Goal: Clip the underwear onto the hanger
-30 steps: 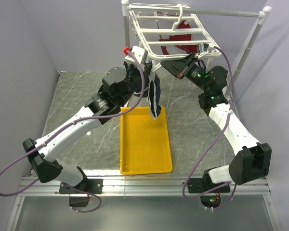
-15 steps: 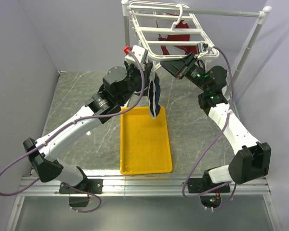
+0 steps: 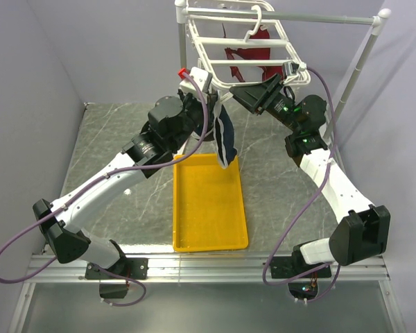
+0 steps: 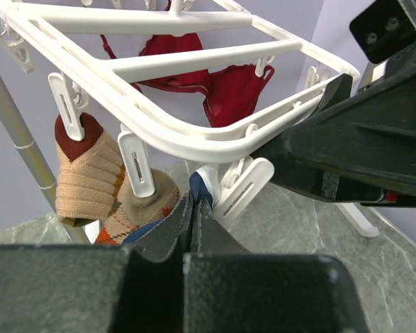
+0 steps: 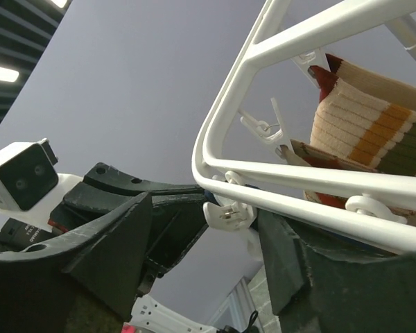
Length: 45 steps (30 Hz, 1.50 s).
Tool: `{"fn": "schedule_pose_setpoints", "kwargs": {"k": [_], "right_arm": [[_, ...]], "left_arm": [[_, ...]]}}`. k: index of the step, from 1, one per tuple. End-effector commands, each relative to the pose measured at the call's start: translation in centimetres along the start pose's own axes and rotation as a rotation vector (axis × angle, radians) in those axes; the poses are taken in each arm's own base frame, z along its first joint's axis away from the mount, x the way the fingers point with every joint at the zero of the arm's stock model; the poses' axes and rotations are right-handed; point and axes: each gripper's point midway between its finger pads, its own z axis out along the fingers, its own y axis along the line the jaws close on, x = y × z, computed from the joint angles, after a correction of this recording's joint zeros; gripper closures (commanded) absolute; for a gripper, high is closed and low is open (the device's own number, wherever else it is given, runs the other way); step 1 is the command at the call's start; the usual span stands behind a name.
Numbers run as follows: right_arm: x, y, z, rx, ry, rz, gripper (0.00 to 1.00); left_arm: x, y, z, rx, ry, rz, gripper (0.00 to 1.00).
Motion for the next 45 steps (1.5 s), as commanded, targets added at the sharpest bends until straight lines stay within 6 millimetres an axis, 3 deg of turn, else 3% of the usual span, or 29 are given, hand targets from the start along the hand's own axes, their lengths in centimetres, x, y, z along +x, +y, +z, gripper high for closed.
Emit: {"fn": "schedule_pose_setpoints", "kwargs": {"k": [1, 4, 11, 13, 18, 29, 35, 45], "right_arm": [[-0.3, 0.1, 0.5, 0.003, -0.004, 0.014, 0.30], [0.0, -0.4, 0.4, 0.020, 0.015, 0.001, 0.19], [2.0, -2.3, -2.6, 0.071, 0.092, -0.107, 0.16], [2.7, -1.9, -3.6, 0.069, 0.121, -0.218, 0.17], [4.7, -3.9, -5.4, 0.111, 0.179, -0.321, 0.20], [5.8, -6.9, -8.9, 0.207, 0.178, -0.674, 0.32], [3.9, -3.7, -9.1, 0.163, 0.080, -0.806, 0.37], [0.2, -1.6, -7.2, 0.173, -0.071, -0.744, 0.38]], "left_arm": [[-2.3, -0.2, -1.1, 0.031, -0.056, -0.040, 1.00], [-2.1, 0.0, -1.1, 0.028, -0.051, -0.039, 1.00], [-0.6, 0.4, -1.2, 0.021, 0.011, -0.031, 1.00], [0.0, 0.3, -1.0, 0.025, 0.036, -0.039, 1.00], [0.5, 0.4, -1.1, 0.037, 0.054, -0.051, 1.00], [0.9, 0.0, -0.9, 0.062, 0.087, -0.105, 1.00], [1.8, 0.7, -0.8, 0.062, 0.109, -0.128, 1.00], [2.3, 1.2, -1.0, 0.071, 0.113, -0.163, 0.95]]}}
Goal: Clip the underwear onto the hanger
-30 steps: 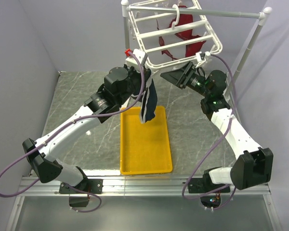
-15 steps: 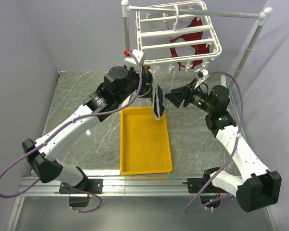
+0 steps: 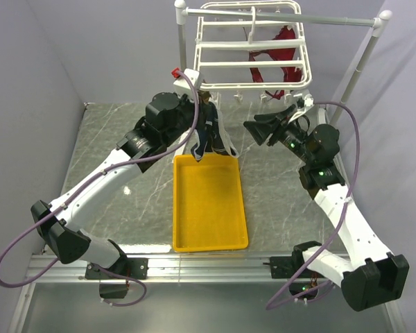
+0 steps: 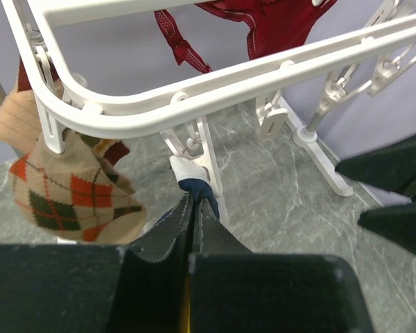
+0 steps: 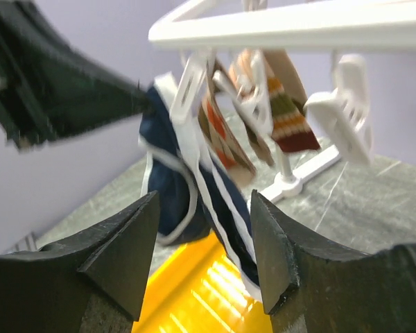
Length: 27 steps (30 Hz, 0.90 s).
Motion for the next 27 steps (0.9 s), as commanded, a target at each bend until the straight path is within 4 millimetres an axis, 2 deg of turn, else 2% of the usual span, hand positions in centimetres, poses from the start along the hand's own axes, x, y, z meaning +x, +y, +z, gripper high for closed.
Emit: {"fn": "schedule_pose_setpoints", "kwargs": {"k": [1, 7, 11, 21, 27], "right_arm": [[-4.6, 0.9, 0.9, -0.009, -0.123, -0.025, 0.38], [-6.8, 1.4, 1.8, -0.033, -0.174, -0.033, 0.40], [-6.9, 1.3, 2.6, -0.047, -0.172, -0.046, 0.40], [-6.3, -0.5, 4.6, -0.024, -0.165, -0.070, 0.40], [-6.7, 0.3, 5.6, -0.086, -0.182, -0.050, 0.39]], "left_arm": [[-1.7, -0.8, -0.9, 0.045, -0.054, -0.035, 0.95], [-1.3, -0.8, -0.8, 0.051, -0.048, -0.029, 0.96], [-0.8, -1.1, -0.6, 0.070, -0.041, -0.028, 0.94], [0.1, -1.2, 0.1, 0.089, -0.037, -0.019, 0.92], [0.9, -1.2, 0.3, 0.100, -0.032, -0.008, 0.91]]}}
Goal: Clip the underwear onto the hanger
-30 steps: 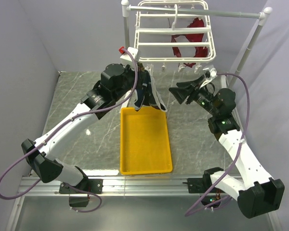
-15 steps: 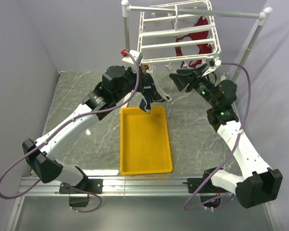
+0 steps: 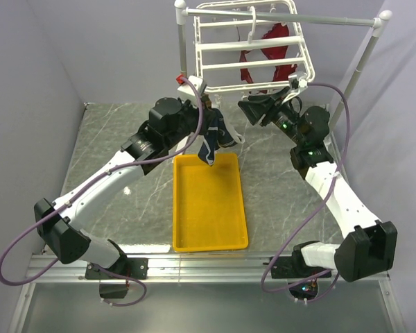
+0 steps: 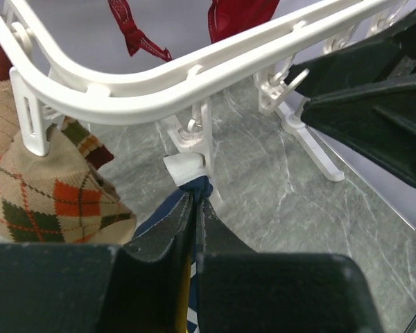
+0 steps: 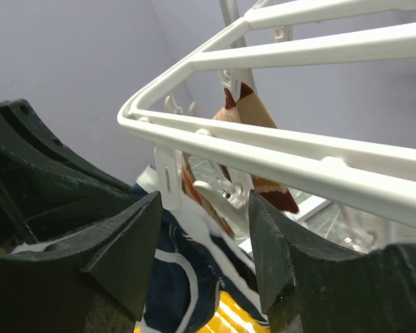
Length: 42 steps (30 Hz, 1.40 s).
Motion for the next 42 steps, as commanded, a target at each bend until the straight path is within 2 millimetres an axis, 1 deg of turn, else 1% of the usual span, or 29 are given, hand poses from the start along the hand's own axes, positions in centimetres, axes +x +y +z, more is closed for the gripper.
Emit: {"fn": "schedule_pose_setpoints", "kwargs": {"k": [1, 4, 6, 8, 9, 10, 11, 13, 16, 20, 21, 23, 24, 25, 26, 27, 29, 30, 31, 32, 34, 35, 36, 37, 38, 39, 40, 41, 42], "right_arm": [[-3.9, 2.4, 0.8, -0.078, -0.106, -0.049, 0.39], [-4.2, 2.3, 1.4, -0.069, -0.115, -0.049, 0.39], [-4.1, 2.1, 1.9, -0.064, -0.106, -0.033, 0.40], [-3.7, 2.0, 2.4, -0.062, -0.093, -0.026, 0.45], [-3.8, 1.8, 2.6, -0.053, -0.097, -0.028, 0.48], [-3.8, 1.8, 2.7, -0.053, -0.096, -0.026, 0.53], [-3.5, 1.5, 2.8, -0.048, -0.086, -0.020, 0.56], [-3.7, 1.8, 2.9, -0.058, -0.079, -0.017, 0.62], [-3.5, 2.1, 2.8, -0.064, -0.065, 0.004, 0.66], [-3.6, 2.8, 2.5, -0.087, -0.055, 0.040, 0.72], [-3.8, 3.0, 2.5, -0.092, -0.055, 0.044, 0.73], [-3.8, 3.3, 2.5, -0.101, -0.050, 0.067, 0.77], [-3.9, 3.3, 2.6, -0.101, -0.049, 0.073, 0.78], [-4.0, 3.4, 2.6, -0.102, -0.050, 0.082, 0.79], [-4.0, 3.5, 2.6, -0.106, -0.047, 0.094, 0.80], [-4.1, 3.6, 2.6, -0.110, -0.047, 0.097, 0.81], [-4.0, 3.6, 2.7, -0.109, -0.045, 0.129, 0.82], [-4.2, 3.8, 2.7, -0.114, -0.043, 0.138, 0.82], [-4.2, 3.8, 2.8, -0.116, -0.040, 0.149, 0.82], [-4.2, 3.9, 2.9, -0.117, -0.040, 0.165, 0.83], [-4.5, 3.9, 3.0, -0.110, -0.046, 0.176, 0.84], [-4.6, 3.7, 3.0, -0.100, -0.046, 0.188, 0.84], [-4.7, 3.7, 3.0, -0.094, -0.046, 0.196, 0.84], [-4.7, 3.7, 3.0, -0.089, -0.046, 0.210, 0.85], [-4.7, 3.7, 3.0, -0.082, -0.041, 0.220, 0.85], [-4.7, 3.6, 2.9, -0.073, -0.042, 0.225, 0.86], [-4.6, 3.5, 2.9, -0.063, -0.037, 0.232, 0.86], [-4.6, 3.4, 2.9, -0.056, -0.035, 0.235, 0.86], [-4.6, 3.2, 2.9, -0.044, -0.036, 0.240, 0.87]], "left_arm": [[-1.1, -0.5, -0.2, 0.030, -0.050, -0.003, 0.91], [-0.9, -0.3, 0.0, 0.027, -0.042, 0.000, 0.90], [-0.9, -0.4, 0.1, 0.030, -0.041, -0.001, 0.91], [-0.8, -0.4, 0.1, 0.030, -0.040, -0.003, 0.91], [-0.8, -0.4, 0.0, 0.030, -0.040, -0.001, 0.91], [-0.8, -0.3, 0.0, 0.027, -0.040, 0.000, 0.91], [-0.8, -0.1, 0.0, 0.019, -0.042, 0.002, 0.91], [-0.7, 0.1, -0.1, 0.015, -0.040, 0.003, 0.91], [-0.5, 0.6, -0.3, 0.003, -0.034, 0.006, 0.90], [-0.4, 1.0, -0.5, -0.001, -0.036, 0.010, 0.83], [-0.4, 1.0, -0.6, -0.001, -0.037, 0.012, 0.77], [-0.5, 1.1, -1.0, 0.005, -0.042, 0.011, 0.69], [-0.8, 0.9, -1.2, 0.017, -0.059, 0.015, 0.64], [-0.9, 0.8, -1.7, 0.026, -0.070, 0.018, 0.60], [-1.2, 0.8, -2.0, 0.031, -0.085, 0.025, 0.59], [-1.4, 0.7, -2.3, 0.041, -0.094, 0.032, 0.54], [-2.6, 0.4, -3.2, 0.054, -0.149, 0.052, 0.46], [-3.5, 0.3, -4.0, 0.062, -0.190, 0.062, 0.44], [-4.0, 0.2, -4.4, 0.070, -0.211, 0.073, 0.44], [-4.3, -0.7, -4.9, 0.127, -0.224, 0.102, 0.44], [-5.5, -2.0, -6.0, 0.191, -0.269, 0.120, 0.42], [-6.0, -3.2, -6.4, 0.254, -0.276, 0.125, 0.41], [-5.8, -3.7, -6.5, 0.280, -0.267, 0.120, 0.40], [-6.4, -4.2, -6.4, 0.291, -0.270, 0.113, 0.40], [-6.3, -4.8, -6.3, 0.303, -0.259, 0.097, 0.40], [-6.7, -4.9, -5.8, 0.288, -0.264, 0.089, 0.41], [-6.6, -5.3, -5.5, 0.280, -0.260, 0.087, 0.41], [-6.8, -4.6, -5.0, 0.222, -0.267, 0.082, 0.43], [-7.0, -4.7, -4.4, 0.206, -0.266, 0.078, 0.44]]}}
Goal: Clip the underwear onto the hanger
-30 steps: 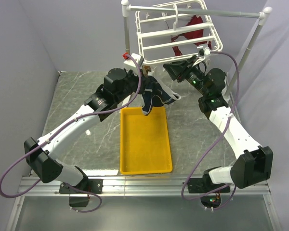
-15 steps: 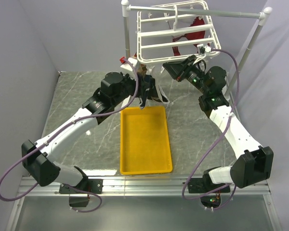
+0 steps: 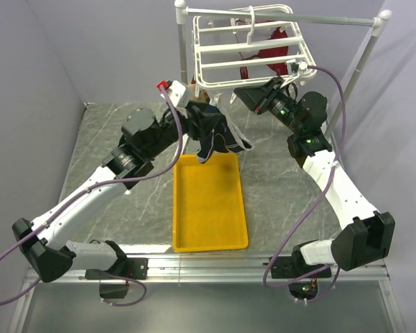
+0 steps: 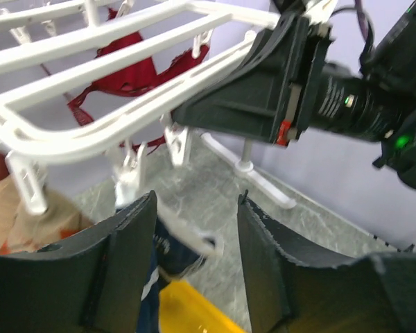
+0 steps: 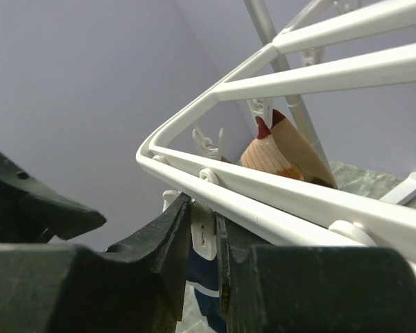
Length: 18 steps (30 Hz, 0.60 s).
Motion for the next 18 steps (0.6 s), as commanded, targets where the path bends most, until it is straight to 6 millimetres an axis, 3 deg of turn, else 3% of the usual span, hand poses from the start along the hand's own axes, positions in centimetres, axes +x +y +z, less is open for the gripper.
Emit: {"fn": "schedule_pose_setpoints", "kwargs": {"k": [1, 5, 12, 14, 15, 16, 18], "right_arm": [[-1.9, 1.1, 0.1, 0.011, -0.038, 0.014, 0.87], [-2.0, 0.5, 0.2, 0.058, -0.037, 0.043, 0.90], [-2.0, -0.3, 0.4, 0.133, -0.032, 0.094, 0.92], [-2.0, -0.2, 0.6, 0.141, -0.023, 0.108, 0.92], [-2.1, -0.5, 0.6, 0.155, -0.026, 0.113, 0.93], [-1.8, -0.6, 0.7, 0.164, -0.016, 0.127, 0.93], [-1.9, -0.7, 0.8, 0.183, -0.018, 0.131, 0.94]], "left_arm": [[-1.5, -0.5, 1.7, -0.031, -0.043, 0.000, 0.45], [-1.0, 0.0, 2.9, -0.111, -0.054, 0.076, 0.51], [1.2, -0.8, 4.0, -0.162, -0.044, 0.359, 0.47], [0.3, -1.1, 3.9, -0.184, -0.091, 0.427, 0.48], [0.9, -1.1, 4.0, -0.187, -0.086, 0.457, 0.48], [0.0, -1.3, 3.9, -0.198, -0.126, 0.504, 0.48], [0.3, -1.0, 4.0, -0.224, -0.127, 0.548, 0.49]]}}
